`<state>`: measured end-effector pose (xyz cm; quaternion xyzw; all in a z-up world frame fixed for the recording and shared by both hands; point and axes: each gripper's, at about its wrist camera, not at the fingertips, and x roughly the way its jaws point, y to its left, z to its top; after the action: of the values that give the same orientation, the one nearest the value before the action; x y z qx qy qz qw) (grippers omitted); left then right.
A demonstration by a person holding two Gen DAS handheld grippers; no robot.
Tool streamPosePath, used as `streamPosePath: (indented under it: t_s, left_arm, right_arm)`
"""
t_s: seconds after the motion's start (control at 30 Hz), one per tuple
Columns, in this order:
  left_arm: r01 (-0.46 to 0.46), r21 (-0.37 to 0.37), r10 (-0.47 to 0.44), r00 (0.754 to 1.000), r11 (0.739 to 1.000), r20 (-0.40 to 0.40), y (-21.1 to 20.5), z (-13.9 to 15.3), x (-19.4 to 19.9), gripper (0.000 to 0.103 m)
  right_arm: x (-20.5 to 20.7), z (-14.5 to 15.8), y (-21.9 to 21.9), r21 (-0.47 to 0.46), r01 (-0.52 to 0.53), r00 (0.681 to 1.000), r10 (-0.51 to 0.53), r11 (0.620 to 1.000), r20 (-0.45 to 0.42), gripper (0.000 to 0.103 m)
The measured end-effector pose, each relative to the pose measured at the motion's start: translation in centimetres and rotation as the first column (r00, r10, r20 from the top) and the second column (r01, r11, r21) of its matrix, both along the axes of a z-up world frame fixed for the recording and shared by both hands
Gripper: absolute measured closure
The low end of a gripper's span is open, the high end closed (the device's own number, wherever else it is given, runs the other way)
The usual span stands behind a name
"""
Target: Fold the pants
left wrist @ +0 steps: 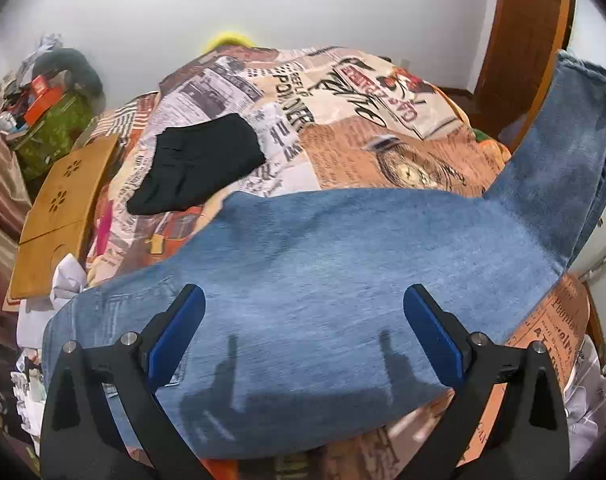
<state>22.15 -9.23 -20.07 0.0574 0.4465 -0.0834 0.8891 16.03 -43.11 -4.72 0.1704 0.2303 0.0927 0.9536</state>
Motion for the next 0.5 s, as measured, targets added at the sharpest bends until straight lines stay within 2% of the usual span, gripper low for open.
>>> streamPosePath:
  t_s: [0.13, 0.27, 0.37, 0.5]
  left_arm:
    - [-0.022, -0.008, 0.022, 1.000, 1.000, 0.021, 1.5, 0.7, -0.6, 0.002]
    - [-0.047, -0.014, 0.047, 0.998, 0.999, 0.038, 3.1, 1.1, -1.1, 0.002]
    - [-0.070, -0.027, 0.071, 0.997, 0.997, 0.038, 4.2, 1.1, -1.1, 0.002]
    - [-0.095, -0.032, 0.096, 0.995, 0.995, 0.027, 5.6, 0.9, -1.2, 0.002]
  right_arm:
    - [1.2, 0.0, 4.1, 0.017, -0.115, 0.993, 0.114, 0.993, 0.013, 0.092]
    - [2.7, -0.9, 8.8, 0.019, -0.236, 0.972, 0.237, 0.971, -0.007, 0.093]
    - [3.3, -2.5, 12.0, 0.013, -0.323, 0.945, 0.323, 0.946, -0.052, 0.093]
    - [3.6, -6.6, 16.3, -0.006, -0.424, 0.895, 0.418, 0.906, -0.157, 0.093]
